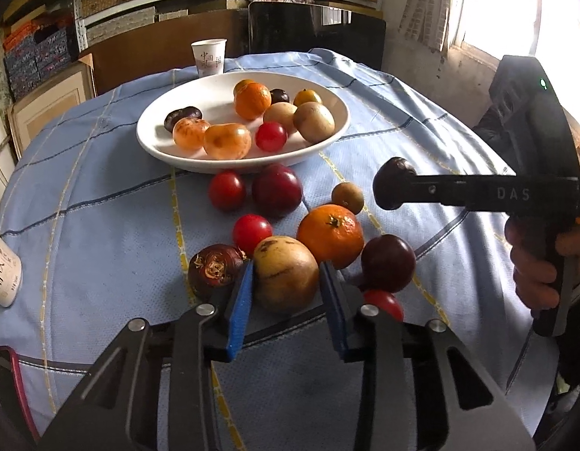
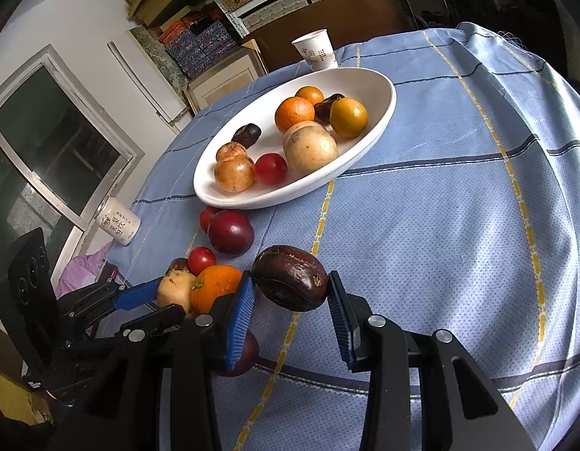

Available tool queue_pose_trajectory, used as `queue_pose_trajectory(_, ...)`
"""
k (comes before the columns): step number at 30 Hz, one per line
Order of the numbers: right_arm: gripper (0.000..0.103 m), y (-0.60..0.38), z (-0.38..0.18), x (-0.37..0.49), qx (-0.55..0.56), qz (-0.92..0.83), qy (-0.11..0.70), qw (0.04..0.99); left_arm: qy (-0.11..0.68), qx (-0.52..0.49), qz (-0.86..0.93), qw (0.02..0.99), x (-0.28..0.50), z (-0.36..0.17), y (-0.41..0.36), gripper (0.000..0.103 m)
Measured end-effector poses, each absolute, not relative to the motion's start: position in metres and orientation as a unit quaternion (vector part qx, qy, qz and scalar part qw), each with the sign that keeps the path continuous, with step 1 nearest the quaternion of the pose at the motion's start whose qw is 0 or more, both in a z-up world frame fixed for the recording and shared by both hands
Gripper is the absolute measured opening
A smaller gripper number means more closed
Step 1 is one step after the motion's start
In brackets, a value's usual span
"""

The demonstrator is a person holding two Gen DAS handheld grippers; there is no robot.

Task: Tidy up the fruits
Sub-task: 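Grasp the dark purple wrinkled fruit with the right tool while the left tool grasps a tan round fruit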

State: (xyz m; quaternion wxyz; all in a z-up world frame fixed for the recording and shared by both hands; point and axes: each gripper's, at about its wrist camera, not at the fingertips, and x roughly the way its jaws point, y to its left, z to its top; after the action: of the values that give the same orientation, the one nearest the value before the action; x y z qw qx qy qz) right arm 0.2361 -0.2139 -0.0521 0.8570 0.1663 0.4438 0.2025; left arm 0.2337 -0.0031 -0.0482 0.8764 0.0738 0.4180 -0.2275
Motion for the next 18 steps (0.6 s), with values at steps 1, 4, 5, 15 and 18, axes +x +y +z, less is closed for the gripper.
queue_pose_trajectory(1,0.04,-0.213,-0.052,0.236,0.165,0.203,0.444,0.857,0.418,0.075,-0.227,0.876,0.234,-0.049,-0.004,0.035)
queue_pose_trajectory(4,0.04,-0.211,-0.052,0.236,0.159,0.204,0.445,0.857,0.418,0.089,-0.22,0.877,0.234,-0.052,-0.008,0.036)
queue_pose_trajectory(5,0.04,-0.211,-0.052,0.236,0.158,0.204,0.445,0.858,0.42,0.096,-0.216,0.876,0.234,-0.054,-0.011,0.036)
queue_pose_trajectory(15,0.04,-0.21,-0.045,0.231,0.146,0.199,0.425,0.871,0.421,0.08,-0.218,0.877,0.236,-0.052,-0.005,0.035)
queue_pose_trajectory(18,0.04,-0.211,-0.043,0.229,0.143,0.198,0.418,0.875,0.409,0.064,-0.224,0.882,0.234,-0.044,0.0,0.035)
